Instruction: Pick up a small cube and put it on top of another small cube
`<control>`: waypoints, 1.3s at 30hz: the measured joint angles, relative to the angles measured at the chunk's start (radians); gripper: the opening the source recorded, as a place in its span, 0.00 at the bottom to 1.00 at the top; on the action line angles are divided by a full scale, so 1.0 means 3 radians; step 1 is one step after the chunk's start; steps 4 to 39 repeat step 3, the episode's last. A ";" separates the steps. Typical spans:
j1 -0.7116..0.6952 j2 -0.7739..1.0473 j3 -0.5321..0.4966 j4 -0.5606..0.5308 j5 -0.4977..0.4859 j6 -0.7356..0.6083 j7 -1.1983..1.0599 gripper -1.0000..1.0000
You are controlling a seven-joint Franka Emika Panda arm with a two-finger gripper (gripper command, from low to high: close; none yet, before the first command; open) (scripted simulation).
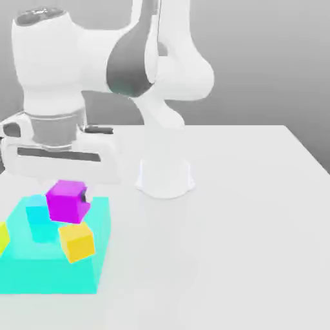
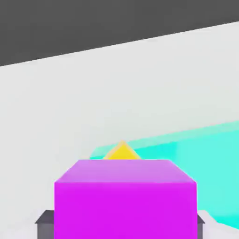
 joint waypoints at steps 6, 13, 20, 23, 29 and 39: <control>0.0000 0.0000 0.0000 0.0000 0.0000 0.0000 0.0000 1.00; 0.0000 0.0000 0.0000 0.0000 0.0000 0.0000 0.0000 1.00; 0.0000 0.0000 0.0000 0.0000 0.0000 0.0000 0.0000 1.00; 0.0000 0.0000 0.0000 0.0000 0.0000 0.0000 0.0000 1.00; 0.0000 0.0000 0.0000 0.0000 0.0000 0.0000 0.0000 1.00; 0.0000 0.0000 0.0000 0.0000 0.0000 0.0000 0.0000 1.00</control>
